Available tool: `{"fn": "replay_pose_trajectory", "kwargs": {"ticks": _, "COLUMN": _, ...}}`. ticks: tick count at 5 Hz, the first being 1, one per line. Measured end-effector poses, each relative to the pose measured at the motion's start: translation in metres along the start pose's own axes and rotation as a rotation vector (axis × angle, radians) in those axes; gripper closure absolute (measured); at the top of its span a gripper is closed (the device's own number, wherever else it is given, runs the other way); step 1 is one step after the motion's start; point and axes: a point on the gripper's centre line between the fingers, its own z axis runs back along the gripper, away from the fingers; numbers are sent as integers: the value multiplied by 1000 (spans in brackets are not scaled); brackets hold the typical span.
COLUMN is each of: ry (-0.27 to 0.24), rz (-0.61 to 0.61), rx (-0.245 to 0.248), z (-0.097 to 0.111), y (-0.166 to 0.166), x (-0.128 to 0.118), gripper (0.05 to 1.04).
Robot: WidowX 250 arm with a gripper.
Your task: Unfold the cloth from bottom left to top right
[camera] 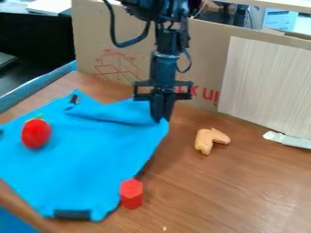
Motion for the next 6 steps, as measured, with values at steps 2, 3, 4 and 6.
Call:
{"fn": "replay_pose_trajectory", "kwargs": {"ticks": 2, "ry": -79, "rz": -91, "rx": 22, "z": -9, "y": -18, "x": -6, "gripper": 983}}
{"fn": "replay_pose_trajectory", "kwargs": {"ticks": 3, "ry": -208, "rz": -199, "rx": 176, "z": -33, "y": -13, "x": -8, "gripper": 776}}
{"fn": "replay_pose_trajectory", "kwargs": {"ticks": 4, "ry": -197, "rz": -210, "rx": 201, "z": -49, "y": -4, "x": -13, "gripper": 491}}
{"fn": "replay_pose_trajectory", "kwargs": {"ticks": 6, "ry": -129, "rz": -202, "rx": 58, "z": 8, "y": 20, "x": -26, "gripper": 79}}
